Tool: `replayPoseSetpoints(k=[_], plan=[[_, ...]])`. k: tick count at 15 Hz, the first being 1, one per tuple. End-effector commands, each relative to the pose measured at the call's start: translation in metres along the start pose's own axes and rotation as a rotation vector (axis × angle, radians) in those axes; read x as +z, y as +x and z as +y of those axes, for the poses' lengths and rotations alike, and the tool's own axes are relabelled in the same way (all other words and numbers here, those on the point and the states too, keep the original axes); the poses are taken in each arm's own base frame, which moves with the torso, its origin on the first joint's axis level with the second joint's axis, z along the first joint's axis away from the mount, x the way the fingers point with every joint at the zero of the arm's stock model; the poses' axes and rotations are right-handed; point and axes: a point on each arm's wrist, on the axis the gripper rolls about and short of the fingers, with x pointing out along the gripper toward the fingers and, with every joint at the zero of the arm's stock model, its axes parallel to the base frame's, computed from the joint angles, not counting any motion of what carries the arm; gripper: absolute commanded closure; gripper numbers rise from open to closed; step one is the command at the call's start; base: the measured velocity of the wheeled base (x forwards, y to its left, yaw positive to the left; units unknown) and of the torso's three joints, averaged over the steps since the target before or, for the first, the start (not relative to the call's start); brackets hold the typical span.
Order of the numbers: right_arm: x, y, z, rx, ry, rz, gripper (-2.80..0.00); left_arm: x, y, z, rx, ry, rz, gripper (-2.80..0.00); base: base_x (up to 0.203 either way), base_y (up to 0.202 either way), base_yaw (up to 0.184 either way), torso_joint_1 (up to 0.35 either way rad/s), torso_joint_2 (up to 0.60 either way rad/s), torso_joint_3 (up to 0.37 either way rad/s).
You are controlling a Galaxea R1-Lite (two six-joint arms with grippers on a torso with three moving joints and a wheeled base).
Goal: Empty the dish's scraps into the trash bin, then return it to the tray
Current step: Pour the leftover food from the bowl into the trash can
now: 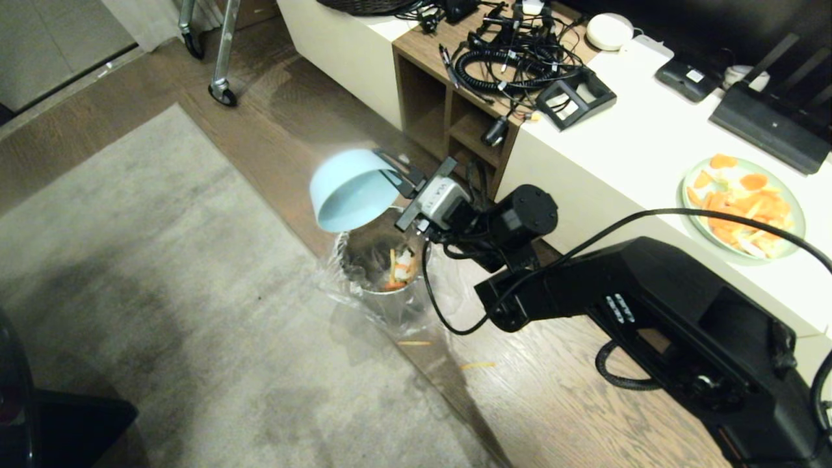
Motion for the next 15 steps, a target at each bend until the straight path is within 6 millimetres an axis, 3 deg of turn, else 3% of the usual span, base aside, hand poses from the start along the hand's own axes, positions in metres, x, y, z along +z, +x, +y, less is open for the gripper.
replayPoseSetpoints(k=[1,9,15], plan=[[-0.003,-0.005,0.003,-0.005,-0.021,-0.025,0.00,0.000,0.000,0.000,0.000,0.000,-0.001,0.00,0.000,0.000,0.000,0.000,0.00,0.000],[-0.022,-0.009,0.008,-0.015,-0.041,-0.032,0.00,0.000,0.000,0.000,0.000,0.000,-0.001,0.00,0.000,0.000,0.000,0.000,0.00,0.000],[-0.020,-0.011,0.007,-0.006,-0.032,-0.017,0.00,0.000,0.000,0.000,0.000,0.000,-0.001,0.00,0.000,0.000,0.000,0.000,0.00,0.000]])
